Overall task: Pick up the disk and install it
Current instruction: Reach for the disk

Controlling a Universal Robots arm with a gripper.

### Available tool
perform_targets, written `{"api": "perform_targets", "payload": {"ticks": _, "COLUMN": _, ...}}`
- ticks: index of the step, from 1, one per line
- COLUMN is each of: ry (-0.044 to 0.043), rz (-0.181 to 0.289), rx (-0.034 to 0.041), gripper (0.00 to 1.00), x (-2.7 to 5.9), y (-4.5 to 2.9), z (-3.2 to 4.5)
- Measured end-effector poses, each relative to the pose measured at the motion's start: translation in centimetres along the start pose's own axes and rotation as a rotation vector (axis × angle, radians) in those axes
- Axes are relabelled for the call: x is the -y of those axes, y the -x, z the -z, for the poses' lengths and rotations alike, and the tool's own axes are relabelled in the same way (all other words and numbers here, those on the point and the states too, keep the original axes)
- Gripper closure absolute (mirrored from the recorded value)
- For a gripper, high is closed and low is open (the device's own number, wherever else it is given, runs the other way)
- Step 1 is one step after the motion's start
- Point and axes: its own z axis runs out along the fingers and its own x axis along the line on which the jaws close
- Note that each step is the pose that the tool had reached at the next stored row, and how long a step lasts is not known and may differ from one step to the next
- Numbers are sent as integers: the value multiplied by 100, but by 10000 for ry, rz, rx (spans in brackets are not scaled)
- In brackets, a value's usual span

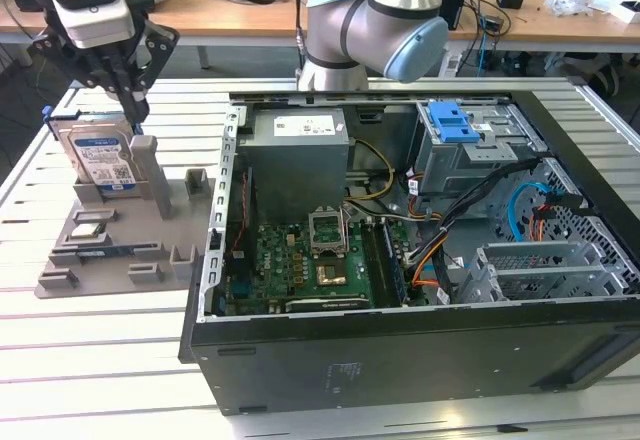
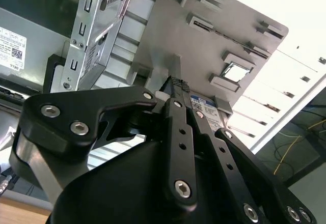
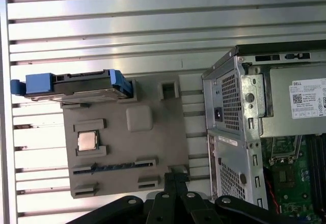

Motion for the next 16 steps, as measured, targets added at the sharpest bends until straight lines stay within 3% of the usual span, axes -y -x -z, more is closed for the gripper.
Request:
{"api": "perform_targets", "payload": {"ticks": 6, "ry": 0, "rz": 0, "rx": 0, "gripper": 89, "x": 4, "y": -52, "z": 1}}
{"api": "perform_targets", "payload": {"ticks": 16, "ry": 0, "rz": 0, "rx": 0, "gripper": 89, "x": 15, "y": -199, "z": 5}}
